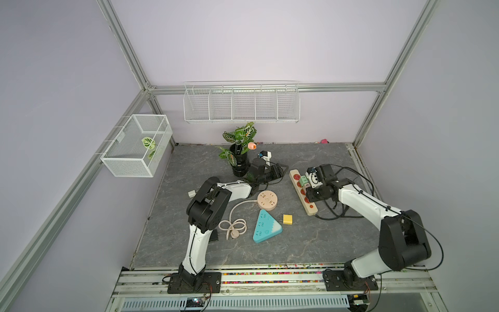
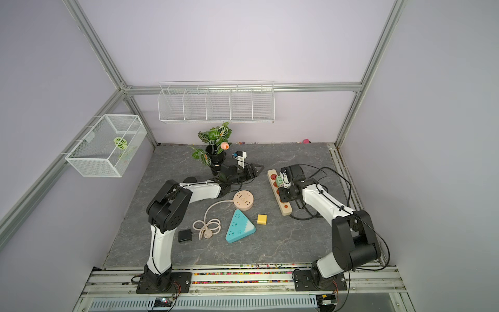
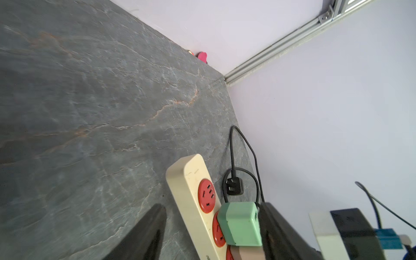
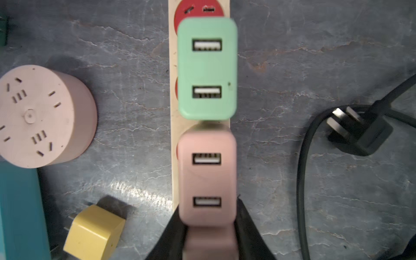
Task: Pull the plug off the socket
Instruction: Remove the plug from the socket.
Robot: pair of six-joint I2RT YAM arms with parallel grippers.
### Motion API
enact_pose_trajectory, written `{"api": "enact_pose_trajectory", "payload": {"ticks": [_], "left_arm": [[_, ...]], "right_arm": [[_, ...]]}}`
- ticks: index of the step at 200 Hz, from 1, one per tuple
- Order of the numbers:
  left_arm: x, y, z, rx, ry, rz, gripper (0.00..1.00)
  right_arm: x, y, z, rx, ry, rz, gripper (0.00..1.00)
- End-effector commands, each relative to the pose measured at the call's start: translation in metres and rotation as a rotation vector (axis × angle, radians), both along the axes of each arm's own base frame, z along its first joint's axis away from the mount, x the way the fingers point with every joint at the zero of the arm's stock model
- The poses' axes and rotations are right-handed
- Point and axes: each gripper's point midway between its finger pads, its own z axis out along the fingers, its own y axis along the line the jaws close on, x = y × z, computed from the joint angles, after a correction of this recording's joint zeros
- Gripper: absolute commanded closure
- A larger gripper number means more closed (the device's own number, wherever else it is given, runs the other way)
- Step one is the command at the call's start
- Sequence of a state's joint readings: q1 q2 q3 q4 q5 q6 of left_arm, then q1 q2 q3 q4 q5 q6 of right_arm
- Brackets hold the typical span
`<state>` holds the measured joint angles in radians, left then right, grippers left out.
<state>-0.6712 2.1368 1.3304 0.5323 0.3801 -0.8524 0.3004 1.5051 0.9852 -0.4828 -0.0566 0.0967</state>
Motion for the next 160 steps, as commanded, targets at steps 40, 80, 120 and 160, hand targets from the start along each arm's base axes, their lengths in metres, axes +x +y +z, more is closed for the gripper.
{"api": "enact_pose_trajectory", "payload": {"ticks": [40, 80, 120, 160], "left_arm": [[-0.004, -0.024, -0.016, -0.02, 0.015, -0.065, 0.26], [0.001, -0.034, -0.021, -0.103, 0.065, -0.073, 0.28], [0.007, -0.044, -0.02, -0.183, 0.091, -0.085, 0.46], [0.0, -0.043, -0.02, -0.206, 0.076, -0.11, 0.95]], "right_arm": [[0.009, 0.019, 0.029, 0.134, -0.141, 0.037, 1.0], [0.002, 0.028, 0.031, 0.186, -0.15, 0.079, 1.0], [-0.002, 0.031, 0.023, 0.193, -0.123, 0.106, 1.0], [-0.007, 0.022, 0.012, 0.135, -0.078, 0.079, 0.68]]}}
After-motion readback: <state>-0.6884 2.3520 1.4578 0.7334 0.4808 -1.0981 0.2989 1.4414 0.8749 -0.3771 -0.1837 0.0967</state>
